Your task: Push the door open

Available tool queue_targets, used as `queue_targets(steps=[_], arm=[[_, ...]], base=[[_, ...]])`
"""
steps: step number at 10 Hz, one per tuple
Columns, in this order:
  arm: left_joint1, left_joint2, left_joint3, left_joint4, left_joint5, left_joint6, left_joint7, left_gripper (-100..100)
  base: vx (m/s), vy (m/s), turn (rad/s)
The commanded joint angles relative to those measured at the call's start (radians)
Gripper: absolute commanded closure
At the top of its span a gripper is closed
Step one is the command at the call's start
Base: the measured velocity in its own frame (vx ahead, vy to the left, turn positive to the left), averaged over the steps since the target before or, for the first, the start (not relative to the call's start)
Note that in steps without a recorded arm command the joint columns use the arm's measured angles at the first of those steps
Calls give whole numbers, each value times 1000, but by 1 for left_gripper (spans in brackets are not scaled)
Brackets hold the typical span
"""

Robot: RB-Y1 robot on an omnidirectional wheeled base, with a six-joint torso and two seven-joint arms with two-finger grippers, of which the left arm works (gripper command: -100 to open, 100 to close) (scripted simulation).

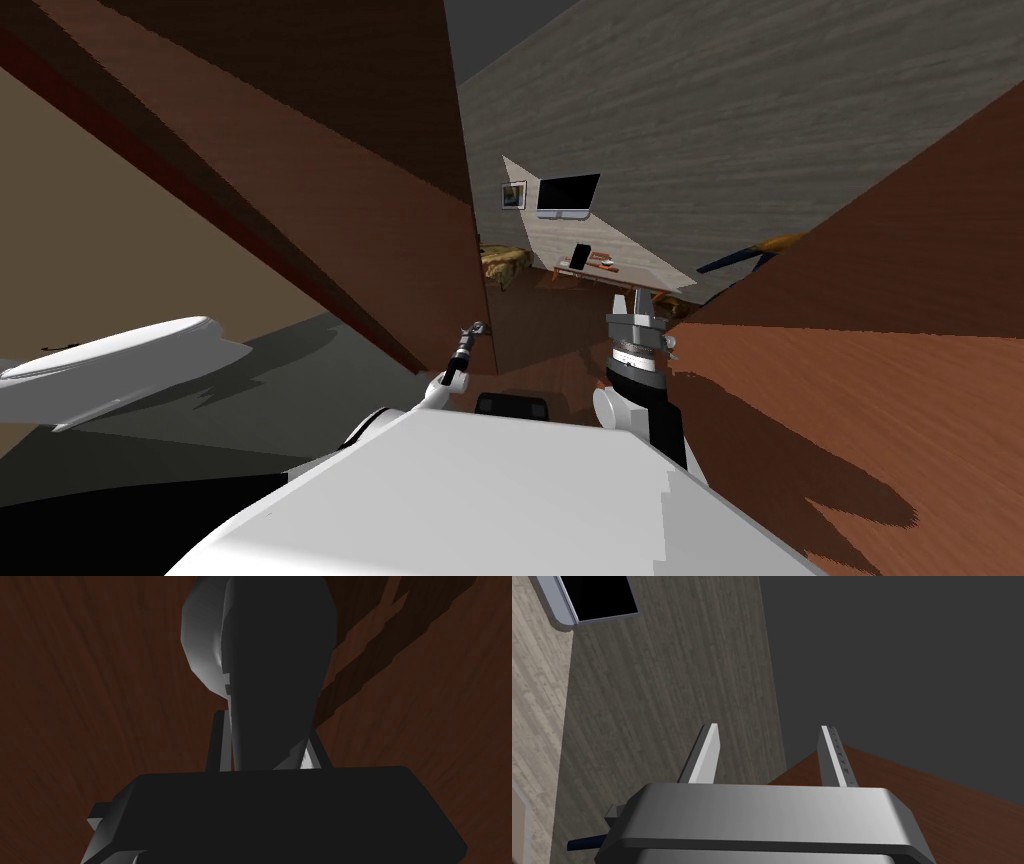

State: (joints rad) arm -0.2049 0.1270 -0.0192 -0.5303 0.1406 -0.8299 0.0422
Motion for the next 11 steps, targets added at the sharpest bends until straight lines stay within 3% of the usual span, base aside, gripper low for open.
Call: queue_targets(steps=[1, 4, 11], arm=[[2, 1, 11, -15, 5, 5, -7, 100], [3, 8, 30, -9, 16, 5, -12, 100], [8, 23, 95, 1, 56, 0, -36, 100]], base=[[134, -72, 36], [103, -44, 37], [214, -59, 47]])
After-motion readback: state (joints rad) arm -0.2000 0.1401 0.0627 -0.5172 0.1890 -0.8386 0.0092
